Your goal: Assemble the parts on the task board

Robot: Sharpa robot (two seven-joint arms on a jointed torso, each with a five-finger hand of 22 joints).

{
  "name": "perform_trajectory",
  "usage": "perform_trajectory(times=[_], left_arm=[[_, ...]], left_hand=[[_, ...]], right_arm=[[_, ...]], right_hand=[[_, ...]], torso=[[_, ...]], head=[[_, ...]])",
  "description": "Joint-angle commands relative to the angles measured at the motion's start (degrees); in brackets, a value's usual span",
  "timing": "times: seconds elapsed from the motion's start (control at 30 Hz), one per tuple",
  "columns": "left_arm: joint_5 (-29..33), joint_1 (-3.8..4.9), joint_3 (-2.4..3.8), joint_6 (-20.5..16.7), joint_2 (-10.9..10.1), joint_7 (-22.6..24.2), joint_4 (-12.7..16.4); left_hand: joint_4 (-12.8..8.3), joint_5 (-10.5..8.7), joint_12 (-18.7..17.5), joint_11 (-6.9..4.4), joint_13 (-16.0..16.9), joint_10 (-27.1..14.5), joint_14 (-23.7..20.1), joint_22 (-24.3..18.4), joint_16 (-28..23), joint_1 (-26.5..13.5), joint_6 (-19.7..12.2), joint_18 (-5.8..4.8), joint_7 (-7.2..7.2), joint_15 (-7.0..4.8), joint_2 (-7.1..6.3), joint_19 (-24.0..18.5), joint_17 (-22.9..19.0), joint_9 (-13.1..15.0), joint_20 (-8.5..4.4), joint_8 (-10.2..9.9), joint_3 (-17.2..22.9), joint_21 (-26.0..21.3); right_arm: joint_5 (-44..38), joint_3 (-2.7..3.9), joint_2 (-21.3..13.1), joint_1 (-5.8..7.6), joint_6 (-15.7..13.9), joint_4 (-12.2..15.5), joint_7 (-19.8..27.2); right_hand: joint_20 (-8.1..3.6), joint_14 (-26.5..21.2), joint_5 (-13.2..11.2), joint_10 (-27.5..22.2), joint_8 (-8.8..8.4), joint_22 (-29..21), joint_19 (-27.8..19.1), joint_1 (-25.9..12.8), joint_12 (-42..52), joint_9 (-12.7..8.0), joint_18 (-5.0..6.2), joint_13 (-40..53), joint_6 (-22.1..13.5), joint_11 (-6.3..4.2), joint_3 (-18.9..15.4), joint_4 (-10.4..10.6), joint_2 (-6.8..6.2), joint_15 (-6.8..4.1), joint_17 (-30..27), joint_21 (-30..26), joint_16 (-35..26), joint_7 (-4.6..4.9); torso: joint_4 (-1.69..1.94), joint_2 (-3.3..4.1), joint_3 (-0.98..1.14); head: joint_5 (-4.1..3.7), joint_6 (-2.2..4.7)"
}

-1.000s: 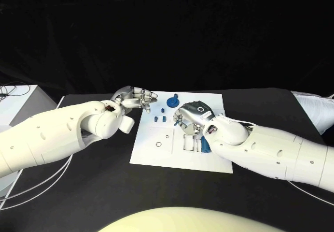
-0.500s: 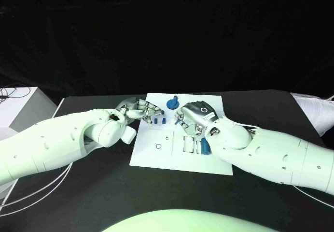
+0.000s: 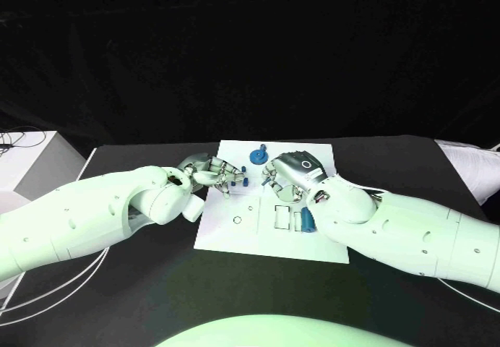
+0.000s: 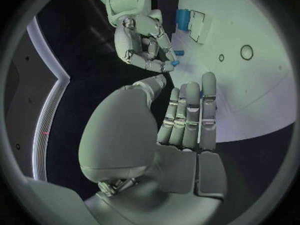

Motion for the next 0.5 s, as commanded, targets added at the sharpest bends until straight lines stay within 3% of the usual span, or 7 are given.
perform_trajectory(times=[0.03,0.27,0.5], left_arm=[[-0.8,-0.05,0.03,0.5,0.1,-1.0,0.2],[-0.4,-0.08,0.03,-0.1,-0.1,-0.4,0.5],[0.6,-0.25,0.04,-0.9,-0.5,0.9,1.1]], left_hand=[[0.4,-0.15,-0.4,-0.01,-0.1,0.3,0.4,-0.1,-0.4,0.3,0.4,0.90,-0.03,-0.07,0.12,0.4,0.1,-0.1,-0.08,-0.4,-0.1,-0.2],[0.5,-0.13,-0.5,0.01,-0.1,0.3,0.4,-0.2,-0.5,0.4,0.5,0.89,-0.03,-0.06,0.18,0.4,0.1,-0.1,-0.08,-0.4,-0.1,-0.3],[0.5,-0.08,-0.6,-0.02,-0.1,0.4,0.4,-0.3,-0.6,0.8,0.6,0.90,-0.05,-0.08,0.35,0.5,0.1,-0.1,-0.11,-0.4,0.0,-0.5]], right_arm=[[-0.1,0.03,0.0,-0.01,1.8,-0.2,-0.6],[-2.2,0.04,-1.1,0.32,2.0,-0.9,-1.8],[-3.5,0.24,-3.5,1.57,2.4,-0.5,-2.7]], right_hand=[[-0.39,3.8,0.1,0.5,0.39,9.2,3.2,0.0,0.0,0.0,0.50,0.1,0.2,-0.04,0.3,-0.1,0.37,-0.43,6.1,-0.1,0.2,-0.07],[-0.40,3.8,0.2,0.5,0.38,9.3,3.2,0.0,-0.1,0.0,0.48,0.0,0.2,-0.04,0.4,-0.1,0.35,-0.43,6.2,0.0,0.3,-0.07],[-0.41,3.9,0.2,0.6,0.40,9.4,3.2,0.0,-0.2,0.1,0.43,0.0,0.2,-0.05,0.3,-0.2,0.27,-0.44,6.3,0.3,0.3,-0.09]], torso=[[-0.02,0.01,0.01],[-0.06,-0.02,-0.05],[-0.14,0.00,-0.02]], head=[[-0.05,0.15],[-0.44,0.62],[-0.91,1.13]])
